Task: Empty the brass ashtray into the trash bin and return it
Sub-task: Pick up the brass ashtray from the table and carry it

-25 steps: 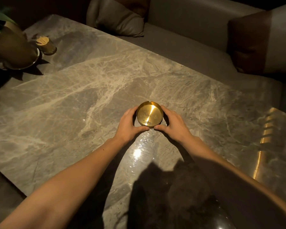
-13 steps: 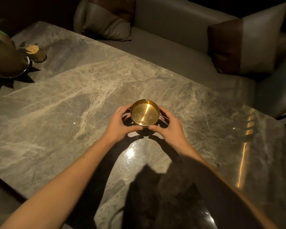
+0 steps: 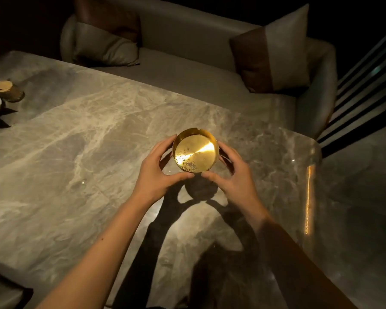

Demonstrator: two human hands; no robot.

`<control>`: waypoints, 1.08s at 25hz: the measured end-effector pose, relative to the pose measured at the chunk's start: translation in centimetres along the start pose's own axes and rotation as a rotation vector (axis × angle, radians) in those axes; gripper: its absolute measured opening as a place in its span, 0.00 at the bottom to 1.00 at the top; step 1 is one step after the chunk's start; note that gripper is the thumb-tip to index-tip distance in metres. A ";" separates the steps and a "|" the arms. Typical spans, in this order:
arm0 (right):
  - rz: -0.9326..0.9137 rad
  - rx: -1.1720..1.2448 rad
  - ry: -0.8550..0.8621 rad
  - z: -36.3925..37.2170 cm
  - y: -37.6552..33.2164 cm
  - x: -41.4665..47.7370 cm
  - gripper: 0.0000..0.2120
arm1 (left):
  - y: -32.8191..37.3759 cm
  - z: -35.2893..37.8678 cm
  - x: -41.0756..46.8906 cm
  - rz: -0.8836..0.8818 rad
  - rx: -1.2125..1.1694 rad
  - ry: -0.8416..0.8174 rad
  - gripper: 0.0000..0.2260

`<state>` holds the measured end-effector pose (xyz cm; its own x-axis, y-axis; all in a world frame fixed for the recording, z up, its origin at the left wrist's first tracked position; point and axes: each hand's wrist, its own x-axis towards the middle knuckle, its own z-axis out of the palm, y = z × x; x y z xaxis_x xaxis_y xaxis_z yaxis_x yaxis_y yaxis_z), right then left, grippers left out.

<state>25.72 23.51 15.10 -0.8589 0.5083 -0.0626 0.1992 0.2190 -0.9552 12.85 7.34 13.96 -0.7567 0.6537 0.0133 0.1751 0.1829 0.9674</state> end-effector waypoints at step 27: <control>0.117 -0.009 0.082 -10.3 -2.7 -6.7 0.41 | 3.4 7.7 0.6 -0.019 -0.313 -0.426 0.44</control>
<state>35.76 28.10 21.06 -0.7880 0.5972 -0.1495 0.3004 0.1611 -0.9401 17.87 14.02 15.27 -0.4237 0.9047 -0.0454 -0.0820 0.0116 0.9966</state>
